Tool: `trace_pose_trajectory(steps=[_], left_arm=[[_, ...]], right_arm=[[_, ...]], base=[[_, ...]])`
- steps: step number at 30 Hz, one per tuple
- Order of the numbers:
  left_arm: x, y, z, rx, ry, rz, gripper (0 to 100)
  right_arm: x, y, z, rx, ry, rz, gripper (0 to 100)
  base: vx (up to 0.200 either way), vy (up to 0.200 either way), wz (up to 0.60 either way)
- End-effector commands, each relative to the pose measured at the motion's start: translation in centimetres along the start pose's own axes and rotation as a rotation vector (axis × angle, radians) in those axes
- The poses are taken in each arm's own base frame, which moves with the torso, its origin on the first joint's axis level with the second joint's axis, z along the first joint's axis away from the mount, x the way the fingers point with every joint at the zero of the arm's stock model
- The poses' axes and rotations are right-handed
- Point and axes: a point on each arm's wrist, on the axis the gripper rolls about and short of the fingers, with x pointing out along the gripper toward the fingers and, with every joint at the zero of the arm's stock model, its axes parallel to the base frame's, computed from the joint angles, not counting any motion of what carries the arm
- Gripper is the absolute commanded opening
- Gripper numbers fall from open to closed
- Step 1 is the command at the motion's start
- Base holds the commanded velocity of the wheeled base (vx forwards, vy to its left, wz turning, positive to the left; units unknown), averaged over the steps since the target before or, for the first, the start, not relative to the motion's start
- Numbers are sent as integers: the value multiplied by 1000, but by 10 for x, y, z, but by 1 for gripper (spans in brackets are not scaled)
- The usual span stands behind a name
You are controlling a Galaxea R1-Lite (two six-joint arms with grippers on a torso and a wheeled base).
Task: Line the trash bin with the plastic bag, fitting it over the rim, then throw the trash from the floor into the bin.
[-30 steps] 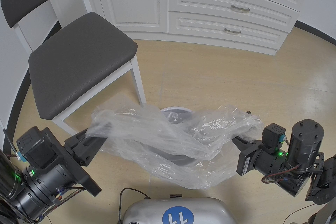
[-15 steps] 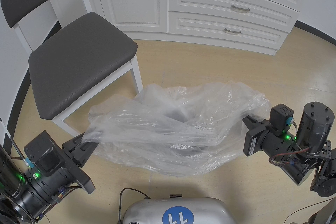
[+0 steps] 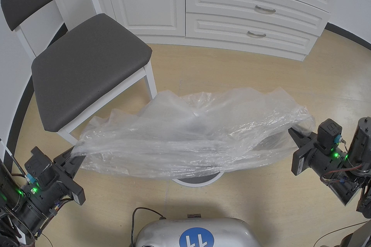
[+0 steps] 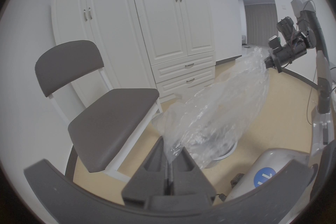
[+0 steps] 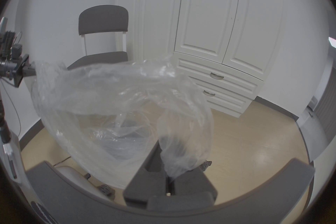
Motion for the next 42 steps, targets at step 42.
trace_pose_trajectory(steps=[42], left_arm=[[-8, 6, -18, 15, 71, 39, 0]], right_arm=[[-40, -14, -47, -344, 95, 73, 0]], base=[[0, 0, 0]])
